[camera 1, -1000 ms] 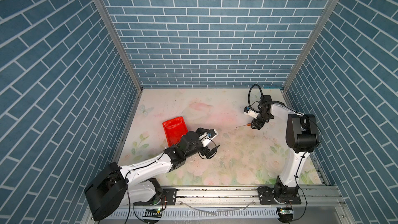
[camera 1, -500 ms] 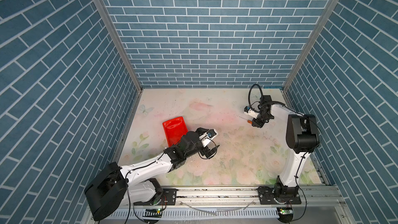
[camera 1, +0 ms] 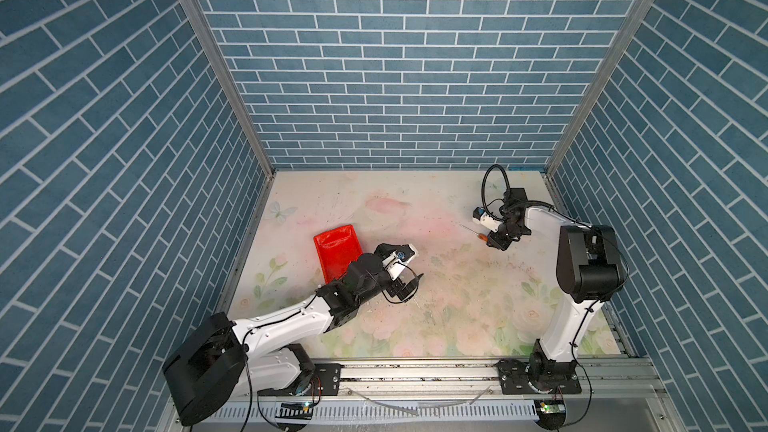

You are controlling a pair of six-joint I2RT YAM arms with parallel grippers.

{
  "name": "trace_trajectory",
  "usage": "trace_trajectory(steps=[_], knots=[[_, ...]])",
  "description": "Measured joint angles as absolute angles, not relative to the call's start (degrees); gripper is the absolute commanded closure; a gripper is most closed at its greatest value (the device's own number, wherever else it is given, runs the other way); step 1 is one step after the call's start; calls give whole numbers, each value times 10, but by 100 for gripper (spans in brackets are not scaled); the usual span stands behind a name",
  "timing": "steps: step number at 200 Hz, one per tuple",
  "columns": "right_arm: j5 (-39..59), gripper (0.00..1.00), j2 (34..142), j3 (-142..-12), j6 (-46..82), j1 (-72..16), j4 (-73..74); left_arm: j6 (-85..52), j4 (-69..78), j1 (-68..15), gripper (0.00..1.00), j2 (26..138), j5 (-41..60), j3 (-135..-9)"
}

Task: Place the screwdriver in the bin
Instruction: 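Lift the screwdriver upright with the right gripper toward the waiting left gripper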

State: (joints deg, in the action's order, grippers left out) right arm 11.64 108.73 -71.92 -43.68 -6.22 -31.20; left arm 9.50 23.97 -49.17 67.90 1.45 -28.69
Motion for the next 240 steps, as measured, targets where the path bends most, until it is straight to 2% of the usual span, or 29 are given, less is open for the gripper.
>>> trace_trajectory(steps=[96, 157, 240], knots=[[206, 100, 945, -665, -321, -71, -229, -59, 358, -471, 0, 785, 5, -365], [275, 100, 867, -624, -213, -127, -168, -176, 457, -446, 0, 858, 38, -409], [357, 100, 811, -557, -26, -202, 1, -297, 578, -423, 0, 911, 65, -427]])
